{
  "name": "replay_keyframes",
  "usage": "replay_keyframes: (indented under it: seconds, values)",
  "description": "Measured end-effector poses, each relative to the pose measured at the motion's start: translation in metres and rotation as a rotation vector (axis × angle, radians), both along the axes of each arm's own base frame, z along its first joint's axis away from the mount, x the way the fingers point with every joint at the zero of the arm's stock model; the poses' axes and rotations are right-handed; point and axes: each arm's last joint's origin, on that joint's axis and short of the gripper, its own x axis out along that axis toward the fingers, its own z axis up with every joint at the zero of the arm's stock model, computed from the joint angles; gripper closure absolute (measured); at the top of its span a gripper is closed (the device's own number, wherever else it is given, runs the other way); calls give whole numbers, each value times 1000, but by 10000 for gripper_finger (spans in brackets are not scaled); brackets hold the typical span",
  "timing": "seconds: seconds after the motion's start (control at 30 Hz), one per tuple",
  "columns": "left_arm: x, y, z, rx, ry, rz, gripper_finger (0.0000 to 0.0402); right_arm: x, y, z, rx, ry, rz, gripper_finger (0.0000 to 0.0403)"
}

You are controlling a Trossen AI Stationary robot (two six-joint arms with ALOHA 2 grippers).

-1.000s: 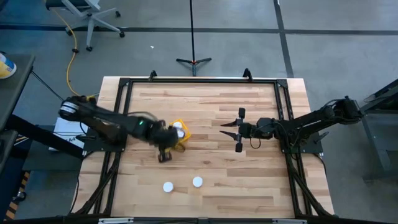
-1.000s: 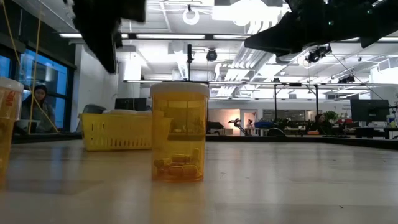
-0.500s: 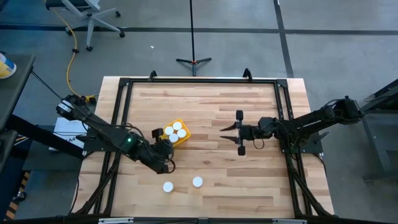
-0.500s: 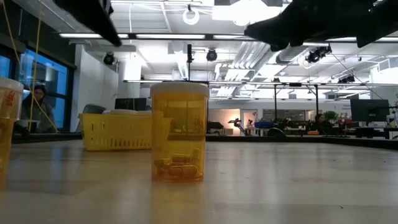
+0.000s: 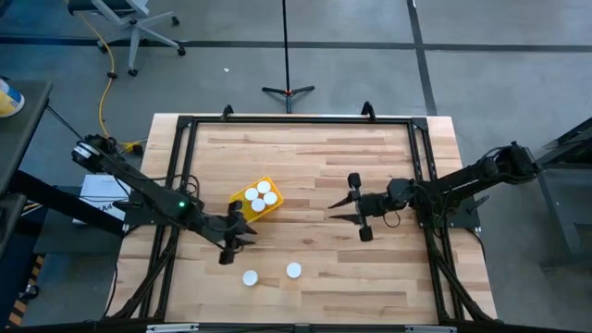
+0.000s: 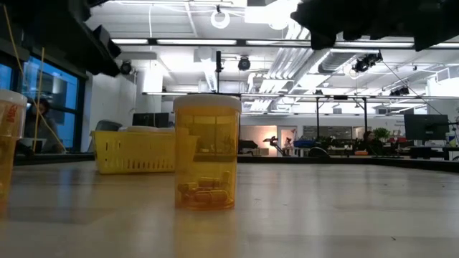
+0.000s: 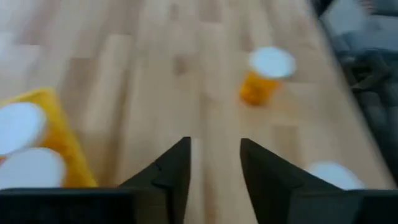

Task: Pick and place pill bottles into a basket
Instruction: Put the orange pill bottle into the yellow basket

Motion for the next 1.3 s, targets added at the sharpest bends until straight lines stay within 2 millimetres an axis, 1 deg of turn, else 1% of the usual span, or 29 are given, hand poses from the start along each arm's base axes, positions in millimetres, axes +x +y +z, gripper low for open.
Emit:
replay_keyframes:
  seconds: [0.07,0.13,0.2,0.3,0.4,0.53,0.67,0.73,0.8,0.97,1.07,1.17,1.3]
  values:
    - [-1,-2,2,-70,-17,-55,209,0,2,2,29,0,17,294]
    - [-5,-2,0,-116,15,-120,187,2,6,3,35,19,43,277]
    - [-4,-6,0,-193,46,-185,165,3,11,4,35,37,67,250]
    - [-9,-12,-1,-298,118,-262,138,5,20,6,33,43,79,201]
    - [-18,-18,-6,-286,189,-271,122,8,24,9,32,40,54,157]
    - [-26,-29,-10,-230,196,-228,115,7,26,6,28,57,25,122]
    - [-33,-43,-16,-145,157,-183,115,7,28,6,51,62,20,111]
    - [-34,-48,-22,-73,132,-118,114,7,27,6,53,54,3,110]
    - [-35,-52,-28,-47,113,-48,114,7,27,7,58,42,-19,110]
    - [-39,-66,-44,-87,177,-18,114,7,26,10,65,19,-51,110]
    - [-39,-75,-53,-107,178,0,114,7,25,10,63,15,-55,110]
    - [-34,-83,-61,-110,134,18,114,7,25,11,66,7,-54,110]
    - [-29,-88,-71,-126,136,19,114,8,25,11,66,6,-55,110]
